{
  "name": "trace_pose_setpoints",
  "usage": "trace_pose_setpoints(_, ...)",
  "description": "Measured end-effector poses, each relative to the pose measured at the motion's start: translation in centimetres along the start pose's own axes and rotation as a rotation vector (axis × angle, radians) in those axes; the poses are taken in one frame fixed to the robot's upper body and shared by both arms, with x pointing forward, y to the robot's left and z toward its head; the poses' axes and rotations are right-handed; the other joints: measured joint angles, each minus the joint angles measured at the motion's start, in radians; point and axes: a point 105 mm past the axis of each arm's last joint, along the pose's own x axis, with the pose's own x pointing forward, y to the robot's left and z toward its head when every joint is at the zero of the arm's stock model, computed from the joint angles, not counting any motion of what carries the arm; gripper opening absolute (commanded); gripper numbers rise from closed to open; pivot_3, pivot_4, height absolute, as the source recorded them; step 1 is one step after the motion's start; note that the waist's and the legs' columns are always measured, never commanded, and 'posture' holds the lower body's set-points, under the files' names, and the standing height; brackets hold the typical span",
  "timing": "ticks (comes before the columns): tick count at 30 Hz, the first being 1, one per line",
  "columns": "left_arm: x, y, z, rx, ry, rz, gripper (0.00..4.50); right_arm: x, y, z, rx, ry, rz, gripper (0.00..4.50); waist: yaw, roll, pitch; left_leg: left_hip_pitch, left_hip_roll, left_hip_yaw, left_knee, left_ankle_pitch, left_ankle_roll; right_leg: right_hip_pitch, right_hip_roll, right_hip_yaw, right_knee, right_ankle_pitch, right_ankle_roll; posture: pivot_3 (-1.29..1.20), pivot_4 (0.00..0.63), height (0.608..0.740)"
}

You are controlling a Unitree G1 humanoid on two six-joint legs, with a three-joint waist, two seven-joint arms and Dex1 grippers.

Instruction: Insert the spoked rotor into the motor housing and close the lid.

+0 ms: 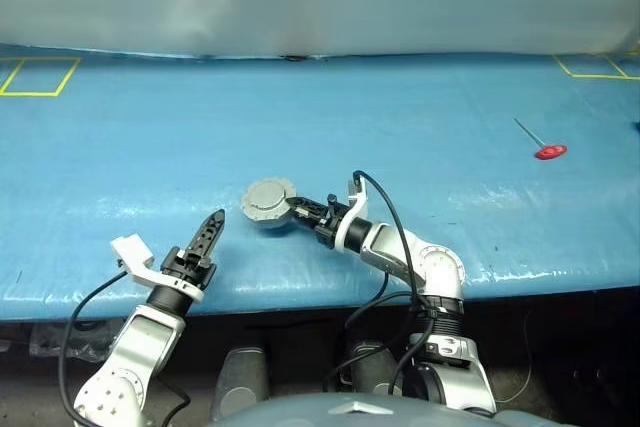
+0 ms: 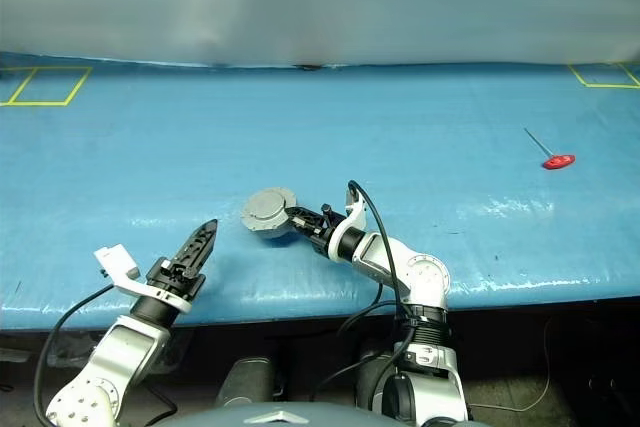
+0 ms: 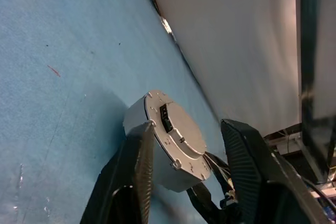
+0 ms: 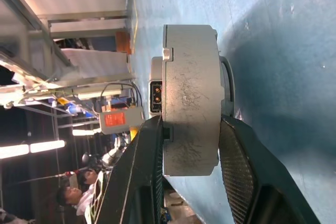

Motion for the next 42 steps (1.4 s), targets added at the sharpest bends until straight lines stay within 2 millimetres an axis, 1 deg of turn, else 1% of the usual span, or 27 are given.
trace_pose_setpoints(2, 0.2, -0.2, 0.0, -0.034, -0.016, -0.016, 3.99, 0.1, 0.3, 0.2, 0.001, -0.015, 0.010, 1.18, 0.000, 0.000, 0.000, -0.001, 0.000, 0.000, 0.000, 0.000, 0.000, -0.001, 0.000, 0.000, 0.000, 0.000, 0.000, 0.00, 0.150, 0.740)
trace_pose_setpoints(3, 0.2, -0.2, -0.1, -0.053, -0.018, -0.022, 4.29, 0.2, 0.5, 0.3, -0.002, -0.020, 0.017, 1.18, 0.000, 0.000, 0.000, -0.001, -0.001, 0.000, 0.000, 0.000, 0.000, -0.001, 0.000, 0.001, 0.000, 0.001, 0.000, 0.00, 0.150, 0.740)
trace_pose_setpoints(4, 0.3, -0.2, -0.3, -0.070, -0.016, -0.023, 4.50, 0.4, 0.8, 0.4, -0.005, -0.024, 0.024, 1.18, -0.001, 0.000, 0.000, -0.001, -0.001, 0.000, 0.000, 0.000, 0.001, -0.001, 0.000, 0.001, 0.000, 0.001, 0.000, 0.00, 0.150, 0.740)
trace_pose_setpoints(9, 0.4, -0.4, -1.4, -0.150, -0.002, -0.046, 4.50, 0.9, 2.2, 0.5, -0.012, -0.023, 0.075, 1.18, -0.002, 0.000, 0.000, -0.001, -0.001, 0.000, 0.000, 0.000, 0.001, -0.001, 0.000, 0.001, 0.000, 0.001, 0.000, 0.00, 0.150, 0.740)
trace_pose_setpoints(13, 0.5, -0.9, -2.1, -0.225, -0.004, -0.085, 4.50, 1.4, 3.0, -0.3, -0.018, 0.016, 0.102, 1.18, -0.002, 0.000, 0.000, -0.001, -0.001, 0.000, 0.000, 0.000, 0.001, -0.001, 0.000, 0.001, 0.000, 0.001, 0.000, 0.00, 0.150, 0.740)
trace_pose_setpoints(18, 0.7, -1.6, -2.2, -0.291, -0.015, -0.146, 4.50, 1.7, 4.0, -1.4, -0.037, 0.071, 0.134, 1.18, -0.001, 0.000, 0.000, -0.001, -0.001, 0.000, 0.000, 0.000, 0.001, -0.001, 0.000, 0.001, 0.000, 0.001, 0.000, 0.00, 0.150, 0.740)
trace_pose_setpoints(29, 0.9, -1.8, -2.3, -0.375, -0.044, -0.192, 4.50, 1.5, 5.2, -3.4, -0.055, 0.166, 0.181, 1.18, -0.001, 0.000, 0.000, -0.001, -0.001, 0.000, 0.001, 0.000, 0.001, 0.000, 0.000, 0.001, 0.000, 0.001, 0.000, 0.00, 0.150, 0.740)
trace_pose_setpoints(31, 0.9, -1.7, -2.2, -0.381, -0.057, -0.199, 4.50, 1.3, 5.0, -3.8, -0.056, 0.187, 0.178, 1.18, -0.001, 0.000, 0.000, -0.001, -0.001, 0.000, 0.001, 0.000, 0.001, 0.000, 0.000, 0.001, 0.000, 0.001, 0.000, 0.00, 0.150, 0.740)
trace_pose_setpoints(34, 0.9, -1.6, -2.1, -0.387, -0.068, -0.199, 4.50, 0.9, 4.0, -4.2, -0.039, 0.200, 0.146, 1.18, 0.000, 0.000, 0.000, -0.001, -0.001, 0.000, 0.001, 0.000, 0.001, 0.000, 0.000, 0.001, 0.000, 0.001, 0.000, 0.00, 0.150, 0.740)
trace_pose_setpoints(36, 0.9, -1.4, -2.2, -0.393, -0.070, -0.193, 4.50, 0.7, 3.7, -4.5, -0.032, 0.208, 0.143, 1.18, 0.000, 0.000, 0.000, -0.002, -0.001, 0.000, 0.001, 0.000, 0.001, 0.000, 0.000, 0.001, 0.000, 0.001, 0.000, 0.00, 0.150, 0.740)
trace_pose_setpoints(42, 1.0, -1.5, -2.3, -0.398, -0.071, -0.193, 4.50, 0.3, 3.6, -5.0, -0.031, 0.224, 0.148, 1.18, -0.001, 0.000, 0.000, -0.002, -0.001, -0.001, 0.001, 0.000, 0.001, 0.000, 0.000, 0.001, 0.000, 0.001, 0.000, 0.00, 0.150, 0.740)
